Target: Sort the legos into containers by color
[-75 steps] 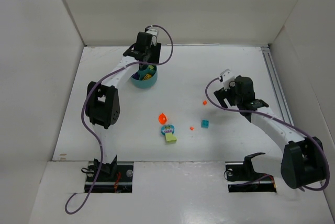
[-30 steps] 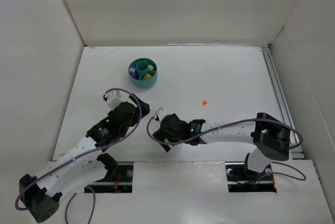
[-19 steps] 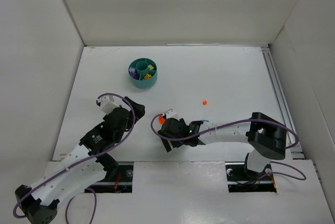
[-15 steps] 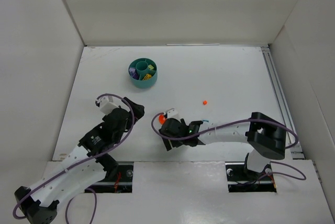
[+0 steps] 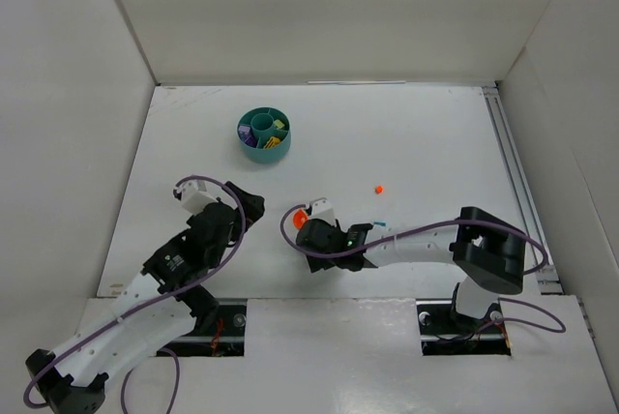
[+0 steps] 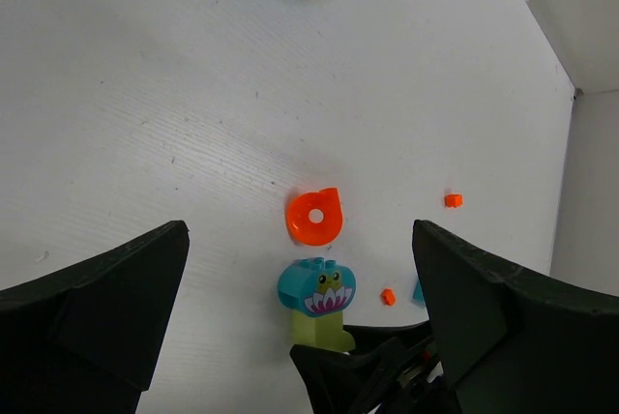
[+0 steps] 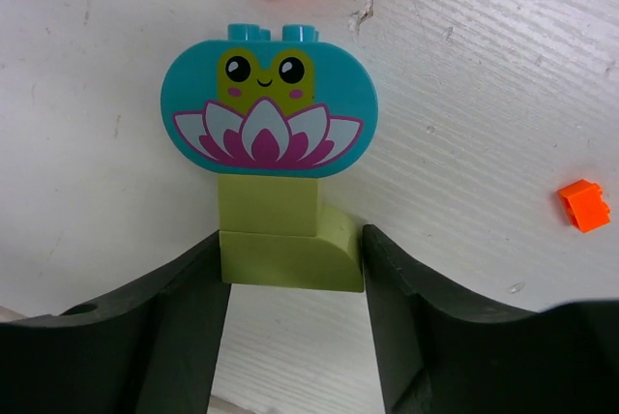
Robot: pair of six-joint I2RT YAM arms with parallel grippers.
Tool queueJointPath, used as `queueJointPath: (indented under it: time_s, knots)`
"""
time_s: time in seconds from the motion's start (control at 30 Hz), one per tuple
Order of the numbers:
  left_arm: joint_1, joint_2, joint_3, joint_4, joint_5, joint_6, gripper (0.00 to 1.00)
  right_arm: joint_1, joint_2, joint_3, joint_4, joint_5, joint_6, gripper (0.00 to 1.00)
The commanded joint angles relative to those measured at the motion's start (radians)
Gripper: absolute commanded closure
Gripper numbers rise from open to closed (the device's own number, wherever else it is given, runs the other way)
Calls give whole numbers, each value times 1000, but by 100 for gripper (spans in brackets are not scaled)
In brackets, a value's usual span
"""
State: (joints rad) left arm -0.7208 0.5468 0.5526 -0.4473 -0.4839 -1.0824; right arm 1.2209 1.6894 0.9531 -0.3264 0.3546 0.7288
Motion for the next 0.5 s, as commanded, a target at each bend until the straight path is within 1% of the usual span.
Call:
queueJointPath:
  time_s: [0.0,0.1,0.13,0.2,0.23,0.27,0.33,0.4,0.43,0.47]
  knots:
    - [-5,-15,-14,-4,-22,3,0,9,24,1,9,15,24,42]
    - [-5,-24,-23,-4,-13,3,0,9,24,1,9,24,12,47]
    - [-5,-24,-23,-4,-13,12,0,9,24,1,9,24,-3,51]
    - [-5,-24,-23,5,-13,22,0,9,13,1,4,38,-40,54]
    - [-5,-33,-23,16,-2,39,0,18,-5,1,4,59,-70,57]
    - [-5,-33,-23,27,14,59,0,19,-20,1,18,69,-109,59]
    - [-5,-33,-23,45,50,97,0,32,-77,1,44,98,-256,61]
    - [-5,-33,-36,108,99,136,0,61,-117,10,68,126,-368,62]
    - [-5,-33,-45,134,126,180,0,61,-160,10,69,126,-493,62]
    - [-5,-24,-45,187,198,202,0,75,-183,1,69,126,-537,62]
